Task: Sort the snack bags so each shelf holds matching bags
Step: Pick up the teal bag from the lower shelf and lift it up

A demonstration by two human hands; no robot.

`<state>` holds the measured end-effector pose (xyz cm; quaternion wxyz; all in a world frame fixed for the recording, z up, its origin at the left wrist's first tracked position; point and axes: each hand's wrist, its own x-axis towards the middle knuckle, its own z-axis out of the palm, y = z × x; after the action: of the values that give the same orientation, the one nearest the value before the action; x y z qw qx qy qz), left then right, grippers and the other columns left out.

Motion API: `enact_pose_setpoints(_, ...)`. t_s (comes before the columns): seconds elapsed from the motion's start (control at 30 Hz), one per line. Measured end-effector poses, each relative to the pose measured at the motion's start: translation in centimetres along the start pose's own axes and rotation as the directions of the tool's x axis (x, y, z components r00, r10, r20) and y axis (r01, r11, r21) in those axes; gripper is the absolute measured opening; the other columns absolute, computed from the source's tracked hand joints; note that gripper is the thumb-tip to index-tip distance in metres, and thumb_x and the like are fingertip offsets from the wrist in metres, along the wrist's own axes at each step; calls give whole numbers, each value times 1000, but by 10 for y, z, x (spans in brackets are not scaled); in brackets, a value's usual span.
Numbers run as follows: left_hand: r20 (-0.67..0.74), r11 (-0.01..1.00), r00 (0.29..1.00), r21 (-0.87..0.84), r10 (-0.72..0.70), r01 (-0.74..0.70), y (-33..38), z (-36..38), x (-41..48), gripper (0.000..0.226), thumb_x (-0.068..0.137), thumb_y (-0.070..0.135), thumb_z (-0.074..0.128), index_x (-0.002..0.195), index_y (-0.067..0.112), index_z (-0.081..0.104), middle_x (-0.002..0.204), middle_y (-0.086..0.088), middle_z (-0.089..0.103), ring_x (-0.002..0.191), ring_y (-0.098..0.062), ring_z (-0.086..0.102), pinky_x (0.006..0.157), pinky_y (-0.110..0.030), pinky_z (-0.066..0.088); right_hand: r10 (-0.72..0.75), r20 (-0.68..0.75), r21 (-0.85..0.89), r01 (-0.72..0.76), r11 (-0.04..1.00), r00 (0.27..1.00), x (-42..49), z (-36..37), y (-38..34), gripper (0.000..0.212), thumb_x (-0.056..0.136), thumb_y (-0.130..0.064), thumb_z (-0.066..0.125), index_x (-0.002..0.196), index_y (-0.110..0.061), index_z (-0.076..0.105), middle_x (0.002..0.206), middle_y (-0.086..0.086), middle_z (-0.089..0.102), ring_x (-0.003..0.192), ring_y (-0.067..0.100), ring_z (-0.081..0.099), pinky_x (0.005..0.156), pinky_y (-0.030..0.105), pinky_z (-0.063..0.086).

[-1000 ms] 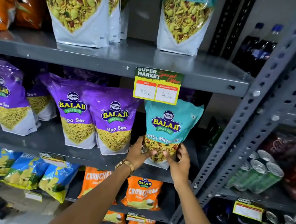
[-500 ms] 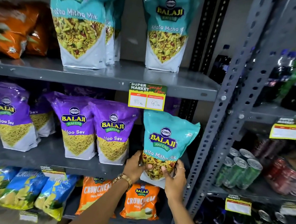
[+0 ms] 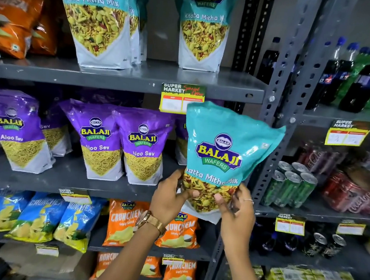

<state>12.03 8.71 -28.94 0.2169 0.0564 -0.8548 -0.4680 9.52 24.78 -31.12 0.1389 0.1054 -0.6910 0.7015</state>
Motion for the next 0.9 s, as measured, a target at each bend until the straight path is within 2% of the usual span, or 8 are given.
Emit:
enact_pose_setpoints(0.1, -38, 997, 998, 60, 46, -44, 28, -16, -16, 46, 81, 34, 76, 120, 17, 58, 107, 4, 73, 98, -18, 67, 79, -37, 57, -43, 0, -12, 43, 999, 999, -9, -11, -23, 51, 83, -19, 73, 129, -27, 54, 115, -18, 65, 104, -15, 60, 81, 7, 49)
enact_pose_setpoints(0.2, -83, 988, 989, 102, 122, -114, 57, -32, -20, 46, 80, 39, 75, 117, 17, 59, 105, -2, 75, 95, -23, 69, 77, -46, 57, -101, 13, -1, 101, 995, 995, -5, -17, -56, 52, 82, -23, 72, 131, -24, 55, 117, -18, 66, 105, -13, 61, 82, 7, 52)
enact_pose_setpoints(0.37, -141, 953, 948, 145, 286, -267, 108, -69, 3, 38, 84, 35, 73, 115, 18, 60, 108, -1, 73, 100, -23, 67, 80, -46, 55, -239, 52, 21, 239, 971, 969, 25, -17, -121, 51, 84, -30, 70, 132, -25, 55, 120, -12, 70, 108, -3, 65, 90, 26, 54)
enact_pose_setpoints(0.53, -232, 902, 872, 135, 431, -410, 159, -106, 44, 44, 81, 54, 64, 110, 22, 60, 107, 2, 71, 101, -21, 66, 86, -47, 54, -409, 63, 13, 409, 912, 910, 78, -4, -188, 48, 83, -37, 71, 127, -22, 59, 117, -5, 72, 107, 7, 68, 92, 38, 57)
enact_pose_setpoints(0.67, -297, 885, 833, 154, 466, -440, 175, -121, 95, 46, 82, 51, 64, 110, 15, 58, 111, -5, 72, 104, -24, 67, 88, -48, 54, -466, 96, 11, 467, 884, 880, 134, 18, -216, 44, 85, -28, 71, 125, -14, 60, 118, 2, 72, 106, 15, 69, 94, 46, 56)
enact_pose_setpoints(0.8, -332, 902, 839, 170, 431, -397, 170, -122, 140, 37, 84, 48, 66, 98, 16, 54, 100, -4, 69, 94, -27, 65, 81, -45, 54, -428, 128, 6, 431, 902, 895, 180, 45, -220, 52, 84, -25, 73, 130, -9, 58, 124, 9, 69, 114, 24, 65, 98, 49, 52)
enact_pose_setpoints(0.9, -358, 914, 841, 151, 405, -376, 164, -121, 165, 47, 83, 53, 62, 106, 12, 58, 106, -8, 71, 99, -28, 66, 84, -46, 54, -413, 145, 25, 414, 910, 899, 203, 61, -220, 49, 84, -22, 73, 128, -6, 59, 120, 12, 70, 109, 23, 67, 99, 49, 52)
